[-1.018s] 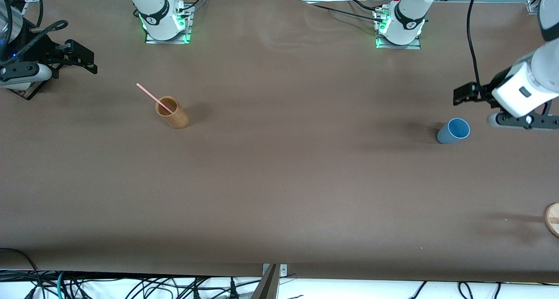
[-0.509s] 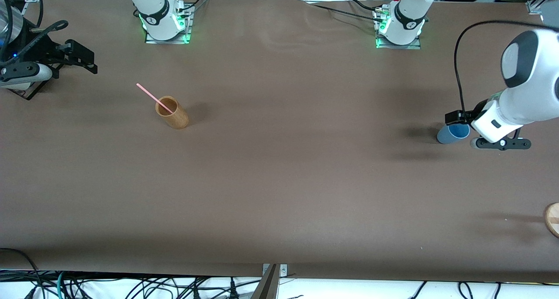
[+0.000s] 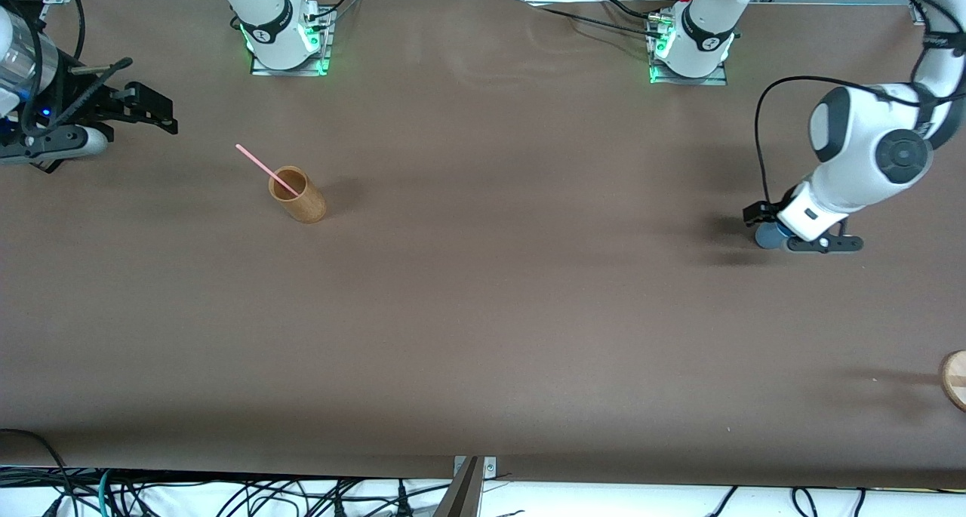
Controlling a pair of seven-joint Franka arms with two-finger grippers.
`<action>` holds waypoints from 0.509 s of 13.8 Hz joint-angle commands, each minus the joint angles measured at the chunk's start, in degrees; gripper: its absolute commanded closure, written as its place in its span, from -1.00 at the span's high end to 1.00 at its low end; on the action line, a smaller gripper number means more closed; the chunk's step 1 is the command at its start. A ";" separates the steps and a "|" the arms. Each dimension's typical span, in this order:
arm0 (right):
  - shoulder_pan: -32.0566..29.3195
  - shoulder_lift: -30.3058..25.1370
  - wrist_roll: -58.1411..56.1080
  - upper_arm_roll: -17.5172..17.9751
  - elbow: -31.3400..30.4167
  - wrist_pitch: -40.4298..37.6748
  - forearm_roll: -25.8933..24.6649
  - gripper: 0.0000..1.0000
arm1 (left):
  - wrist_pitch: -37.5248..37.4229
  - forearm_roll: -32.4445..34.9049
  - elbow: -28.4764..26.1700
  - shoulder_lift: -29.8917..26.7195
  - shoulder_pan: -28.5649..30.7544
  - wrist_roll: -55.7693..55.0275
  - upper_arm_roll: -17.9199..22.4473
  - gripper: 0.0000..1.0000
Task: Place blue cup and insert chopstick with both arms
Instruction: 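Reach down and grasp the blue cup with the left gripper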
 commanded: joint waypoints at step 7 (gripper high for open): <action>0.01 1.24 -0.38 -0.21 -0.27 0.39 0.71 1.00 | 2.30 2.23 0.73 3.47 2.59 -0.03 -0.60 -1.00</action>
